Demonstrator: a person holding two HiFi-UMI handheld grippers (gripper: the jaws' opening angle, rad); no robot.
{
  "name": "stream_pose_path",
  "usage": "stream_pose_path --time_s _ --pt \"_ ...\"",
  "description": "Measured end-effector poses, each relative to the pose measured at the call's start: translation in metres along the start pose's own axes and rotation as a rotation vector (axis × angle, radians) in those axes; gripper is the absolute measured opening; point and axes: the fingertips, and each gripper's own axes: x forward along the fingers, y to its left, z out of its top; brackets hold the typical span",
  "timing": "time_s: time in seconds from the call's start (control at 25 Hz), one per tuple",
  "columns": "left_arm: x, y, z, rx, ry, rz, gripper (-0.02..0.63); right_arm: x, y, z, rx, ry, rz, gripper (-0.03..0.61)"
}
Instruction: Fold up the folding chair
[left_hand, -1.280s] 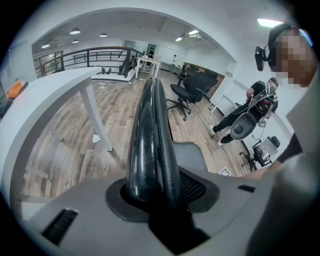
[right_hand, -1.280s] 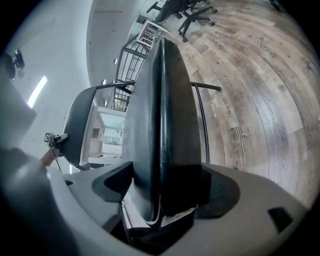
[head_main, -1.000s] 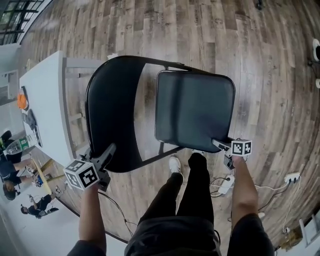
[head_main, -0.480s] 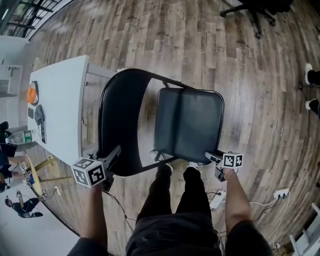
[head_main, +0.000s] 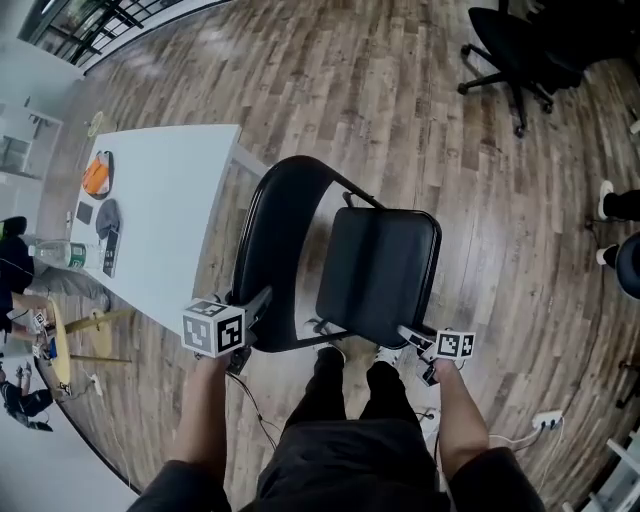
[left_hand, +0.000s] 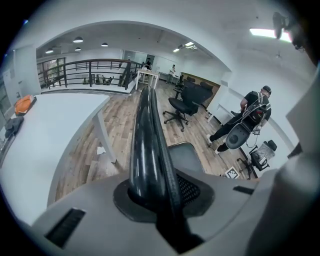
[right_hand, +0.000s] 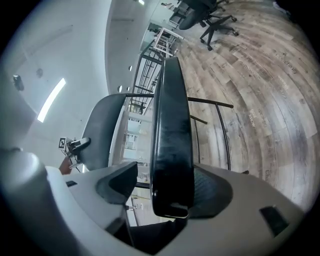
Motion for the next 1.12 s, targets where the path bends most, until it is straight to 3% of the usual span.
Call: stream_pose_path --time_s 0.28,0.56,1.12 --pt "-0.032 0.014 0.01 -0.007 0.002 0.007 0.071 0.033 0.095 0.0 -0.019 -0.039 0.094 0.322" --pt "-0.064 0.033 0.019 0.0 -0.005 0.037 0.071 0.081 0.182 -0.013 -0.085 0.017 0.175 0.322" --pt "-0.103 0.073 0.029 0.006 -0.011 0.081 0.069 0.186 0.294 -0.034 -0.17 0.126 0.274 0.322"
